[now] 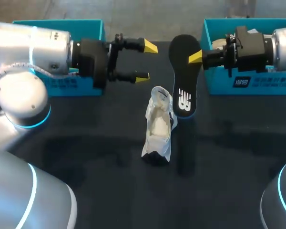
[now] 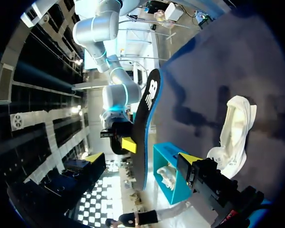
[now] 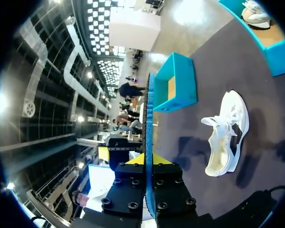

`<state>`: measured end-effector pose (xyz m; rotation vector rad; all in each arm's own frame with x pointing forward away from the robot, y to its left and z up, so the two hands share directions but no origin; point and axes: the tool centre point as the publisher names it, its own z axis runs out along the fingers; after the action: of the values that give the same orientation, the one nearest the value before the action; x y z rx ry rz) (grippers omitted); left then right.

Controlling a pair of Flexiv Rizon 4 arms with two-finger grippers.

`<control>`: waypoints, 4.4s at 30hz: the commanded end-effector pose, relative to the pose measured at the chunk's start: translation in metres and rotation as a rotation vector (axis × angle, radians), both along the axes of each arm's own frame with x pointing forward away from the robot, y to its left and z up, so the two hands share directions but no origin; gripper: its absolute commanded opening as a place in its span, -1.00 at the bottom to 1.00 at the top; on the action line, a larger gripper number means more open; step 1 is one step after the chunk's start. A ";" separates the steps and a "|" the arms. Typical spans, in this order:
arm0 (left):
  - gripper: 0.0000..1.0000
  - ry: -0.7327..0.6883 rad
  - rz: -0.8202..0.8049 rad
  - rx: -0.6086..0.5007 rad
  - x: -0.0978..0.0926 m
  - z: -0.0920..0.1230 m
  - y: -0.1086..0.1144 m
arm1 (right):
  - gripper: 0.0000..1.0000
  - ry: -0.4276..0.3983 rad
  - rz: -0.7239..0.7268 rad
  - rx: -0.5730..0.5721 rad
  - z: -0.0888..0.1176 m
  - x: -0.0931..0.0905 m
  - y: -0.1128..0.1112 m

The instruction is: Take the shoe out of the shoebox, open the shoe tongue, remove and reinsert the insole, then place the shoe into the shoebox

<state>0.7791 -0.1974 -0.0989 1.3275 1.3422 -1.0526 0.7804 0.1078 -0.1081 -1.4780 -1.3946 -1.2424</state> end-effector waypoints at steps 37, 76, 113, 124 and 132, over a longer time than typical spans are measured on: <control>-0.16 -0.016 -0.036 -0.221 0.010 -0.021 -0.045 | -1.00 0.080 0.035 0.030 -0.005 -0.023 0.033; -1.00 0.004 -0.065 -0.256 0.001 -0.026 -0.060 | 0.40 0.084 0.014 0.039 -0.010 -0.015 0.033; -1.00 0.071 -0.034 -0.242 0.002 -0.040 -0.042 | 1.00 0.012 -0.182 -0.141 -0.024 -0.057 -0.043; -1.00 0.071 -0.034 -0.242 0.002 -0.040 -0.042 | 1.00 0.012 -0.182 -0.141 -0.024 -0.057 -0.043; -1.00 0.186 -0.044 -0.219 -0.006 -0.048 -0.037 | 1.00 0.017 -0.198 -0.142 -0.028 -0.060 -0.043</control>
<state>0.7758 -0.2388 -0.1460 1.1289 1.2665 -1.3230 0.7249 0.0639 -0.1333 -1.7408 -1.3828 -1.2621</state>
